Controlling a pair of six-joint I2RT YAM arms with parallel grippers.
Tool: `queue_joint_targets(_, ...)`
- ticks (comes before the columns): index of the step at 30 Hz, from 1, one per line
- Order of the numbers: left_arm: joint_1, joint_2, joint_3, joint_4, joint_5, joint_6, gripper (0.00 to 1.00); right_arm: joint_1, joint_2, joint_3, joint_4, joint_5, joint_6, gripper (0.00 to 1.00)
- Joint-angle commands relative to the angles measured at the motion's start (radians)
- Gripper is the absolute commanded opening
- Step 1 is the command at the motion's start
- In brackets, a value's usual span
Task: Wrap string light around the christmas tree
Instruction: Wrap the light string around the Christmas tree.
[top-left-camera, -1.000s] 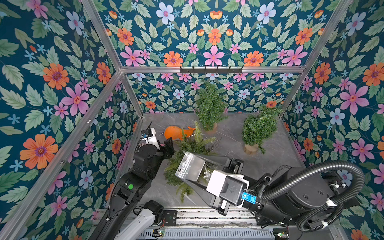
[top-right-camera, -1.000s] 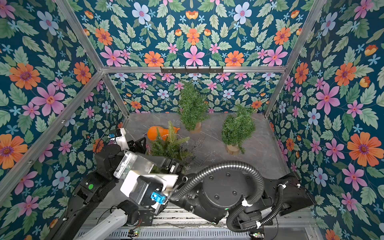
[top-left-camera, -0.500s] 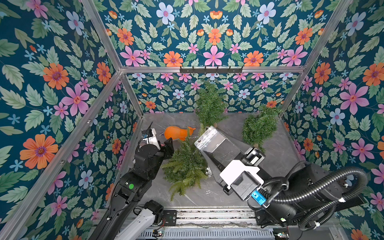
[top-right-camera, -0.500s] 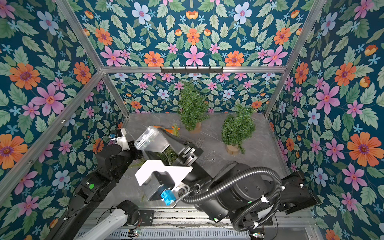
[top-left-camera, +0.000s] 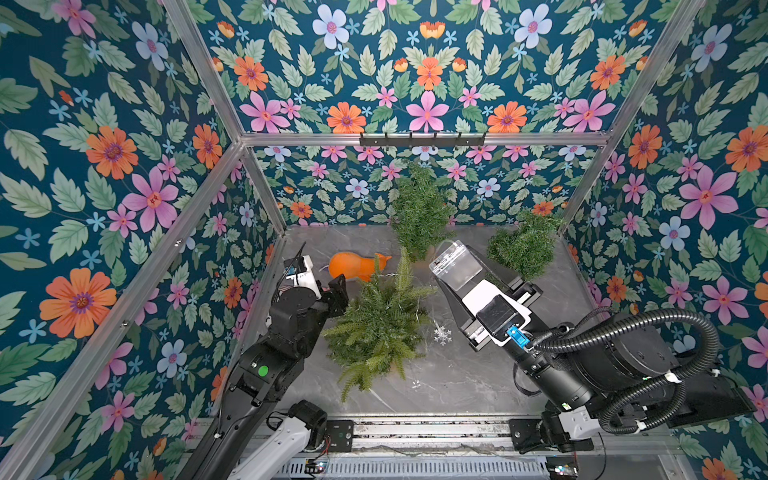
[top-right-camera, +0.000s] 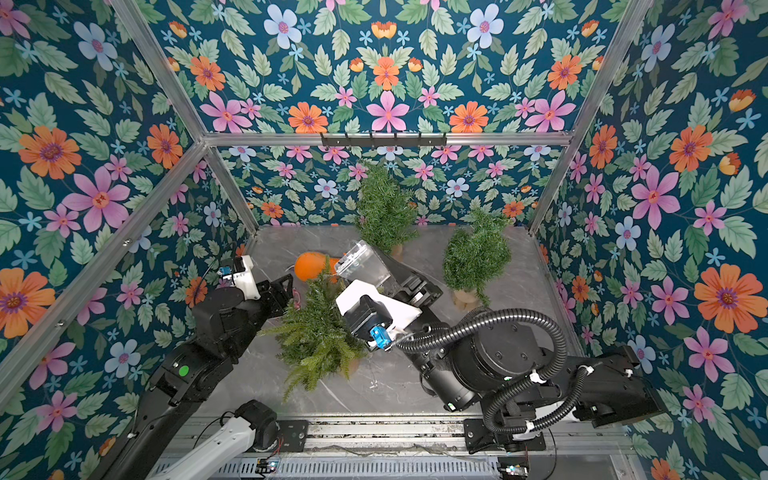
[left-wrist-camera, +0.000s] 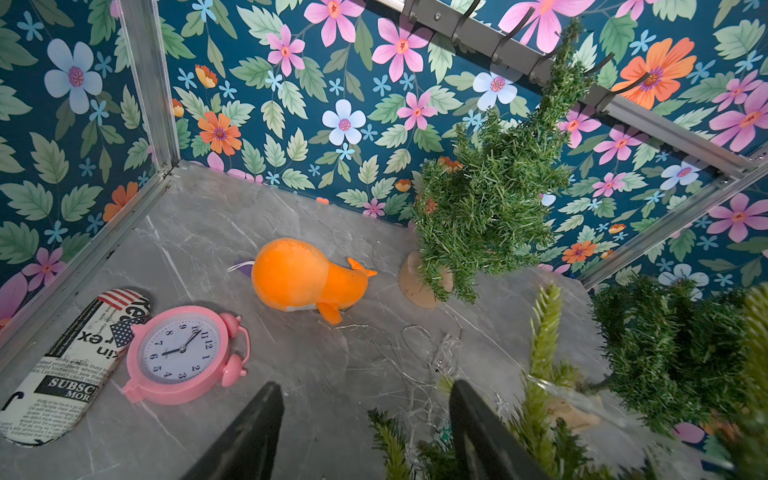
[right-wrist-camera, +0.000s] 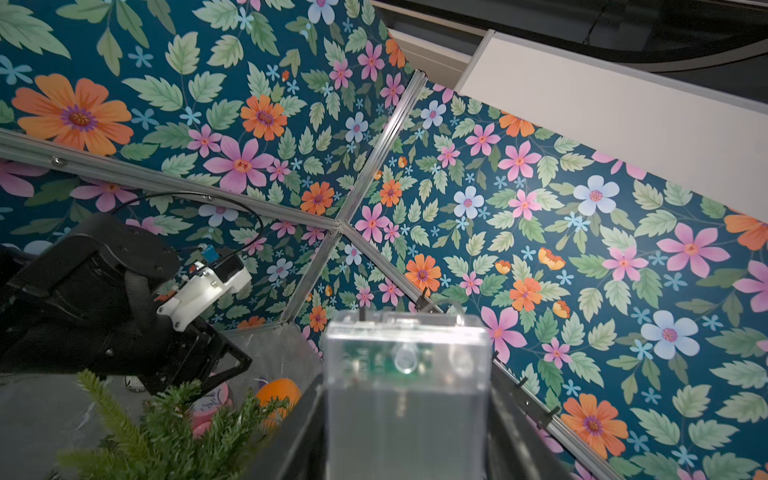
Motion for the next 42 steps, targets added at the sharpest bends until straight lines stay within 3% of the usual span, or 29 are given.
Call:
queue_joint_targets(1,0.0,-0.001,0.008,-0.001,0.003,-0.005,0.67,-0.001,-0.029,-0.03,-0.033,0.039,0.043,0.26)
queue_joint_targets(7,0.0,-0.004,0.007,-0.005,-0.004,-0.003,0.67,-0.001,-0.058,-0.006,-0.162,0.056,0.121,0.24)
queue_joint_targets(17,0.001,-0.005,0.007,-0.005,-0.014,-0.002,0.66,-0.001,-0.073,0.067,-0.124,0.061,0.028,0.24)
queue_joint_targets(22,0.001,-0.002,0.005,-0.005,-0.02,-0.002,0.66,-0.001,-0.036,0.228,-0.368,-0.042,0.213,0.23)
queue_joint_targets(28,0.001,-0.002,0.003,-0.006,-0.032,0.001,0.66,0.014,0.062,0.389,-0.536,-0.149,0.31,0.24)
queue_joint_targets(35,0.001,-0.003,-0.001,-0.005,-0.037,0.005,0.66,0.034,0.161,0.592,-0.667,-0.337,0.441,0.24)
queue_joint_targets(42,0.001,-0.005,-0.007,0.0,-0.036,0.005,0.66,0.036,0.236,0.604,-0.673,-0.369,0.47,0.24)
